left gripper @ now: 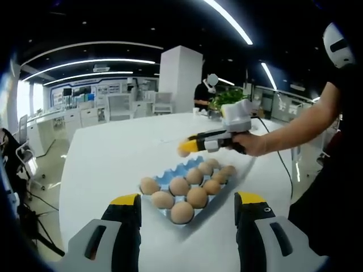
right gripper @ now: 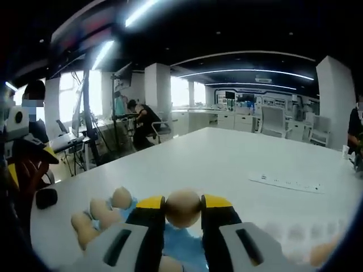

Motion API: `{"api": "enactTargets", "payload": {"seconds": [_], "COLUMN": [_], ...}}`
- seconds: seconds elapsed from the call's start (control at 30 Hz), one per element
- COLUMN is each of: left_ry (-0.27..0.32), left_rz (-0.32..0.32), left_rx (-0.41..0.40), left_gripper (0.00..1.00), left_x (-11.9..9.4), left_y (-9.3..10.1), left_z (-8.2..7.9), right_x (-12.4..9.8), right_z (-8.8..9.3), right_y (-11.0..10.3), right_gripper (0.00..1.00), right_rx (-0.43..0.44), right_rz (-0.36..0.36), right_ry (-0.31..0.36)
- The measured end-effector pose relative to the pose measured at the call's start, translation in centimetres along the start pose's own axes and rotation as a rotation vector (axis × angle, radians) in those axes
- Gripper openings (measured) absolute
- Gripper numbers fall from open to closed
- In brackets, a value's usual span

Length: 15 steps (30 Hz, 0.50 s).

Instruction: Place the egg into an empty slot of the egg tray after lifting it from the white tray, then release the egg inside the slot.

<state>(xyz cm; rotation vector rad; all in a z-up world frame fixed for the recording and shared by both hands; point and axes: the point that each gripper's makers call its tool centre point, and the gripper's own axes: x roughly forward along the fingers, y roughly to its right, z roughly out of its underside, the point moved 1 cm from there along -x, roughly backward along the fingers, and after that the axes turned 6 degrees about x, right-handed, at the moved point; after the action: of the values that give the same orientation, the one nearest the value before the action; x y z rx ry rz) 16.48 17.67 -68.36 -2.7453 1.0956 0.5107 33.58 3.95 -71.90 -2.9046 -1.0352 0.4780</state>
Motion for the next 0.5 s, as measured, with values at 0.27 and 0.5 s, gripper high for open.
{"api": "enactTargets", "payload": {"seconds": [0.27, 0.5], "left_ry": [-0.001, -0.002], "left_rz": [-0.002, -0.003], "left_rx": [-0.003, -0.005], "left_gripper": [0.67, 0.67], "left_x": [0.1, 0.1], "left_y": [-0.2, -0.4], "left_z": [0.1, 0.2], "right_x": [1.4, 2.5], "right_z": [0.2, 0.9], "right_y": [-2.2, -4.5], "right_gripper": [0.24, 0.24], "right_rx": [-0.015, -0.032], "right_rz": [-0.042, -0.088], "right_ry": [-0.011, -0.035]}}
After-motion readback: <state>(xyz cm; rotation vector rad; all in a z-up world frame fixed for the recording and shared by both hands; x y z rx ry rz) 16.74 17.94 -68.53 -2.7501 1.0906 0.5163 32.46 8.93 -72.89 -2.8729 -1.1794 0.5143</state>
